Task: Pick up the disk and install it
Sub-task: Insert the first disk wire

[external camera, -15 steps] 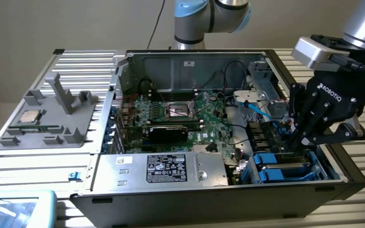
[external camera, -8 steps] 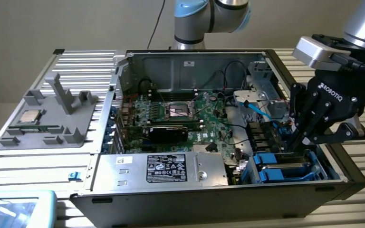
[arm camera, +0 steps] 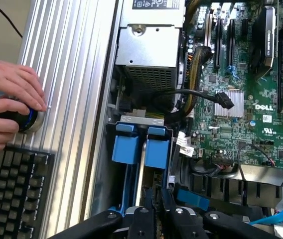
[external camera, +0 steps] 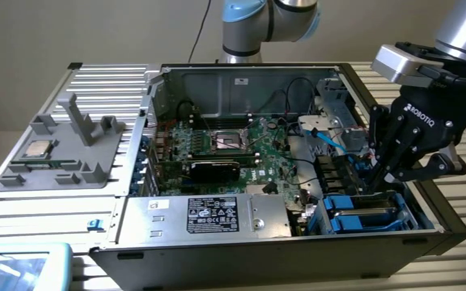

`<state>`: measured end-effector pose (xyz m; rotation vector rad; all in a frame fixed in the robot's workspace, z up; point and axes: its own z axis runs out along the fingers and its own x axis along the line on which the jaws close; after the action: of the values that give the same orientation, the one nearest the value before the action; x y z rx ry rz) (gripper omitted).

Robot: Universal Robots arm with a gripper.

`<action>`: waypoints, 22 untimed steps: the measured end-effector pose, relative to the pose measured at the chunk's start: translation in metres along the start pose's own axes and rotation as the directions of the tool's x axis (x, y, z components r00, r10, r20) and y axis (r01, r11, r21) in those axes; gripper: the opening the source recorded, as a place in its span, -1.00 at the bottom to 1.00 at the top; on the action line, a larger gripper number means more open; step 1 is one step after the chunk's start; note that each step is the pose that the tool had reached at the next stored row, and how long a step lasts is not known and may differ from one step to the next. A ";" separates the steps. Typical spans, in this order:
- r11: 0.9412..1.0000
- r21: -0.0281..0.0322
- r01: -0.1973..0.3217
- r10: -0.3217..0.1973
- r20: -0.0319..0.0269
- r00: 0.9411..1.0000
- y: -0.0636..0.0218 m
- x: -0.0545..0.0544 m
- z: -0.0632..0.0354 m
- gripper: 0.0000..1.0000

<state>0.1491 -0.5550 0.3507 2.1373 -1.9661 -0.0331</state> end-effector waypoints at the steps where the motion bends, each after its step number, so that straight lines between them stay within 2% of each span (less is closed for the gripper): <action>1: 1.000 -0.001 -0.004 0.004 0.001 1.000 -0.0003 0.000 0.0002 -0.67; 5: 1.000 -0.006 -0.018 0.018 0.003 1.000 -0.0013 -0.001 0.0013 -0.67; 9: 1.000 -0.006 -0.020 0.020 0.003 1.000 -0.0015 -0.001 0.0012 -0.67; 16: 0.999 -0.009 -0.033 0.033 -0.020 0.999 -0.0029 -0.004 0.0009 -0.67; 22: 0.999 -0.012 -0.052 0.052 -0.017 0.999 -0.0058 -0.005 0.0007 -0.67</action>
<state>0.1542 -0.5496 0.3481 2.0713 -2.0060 -0.0188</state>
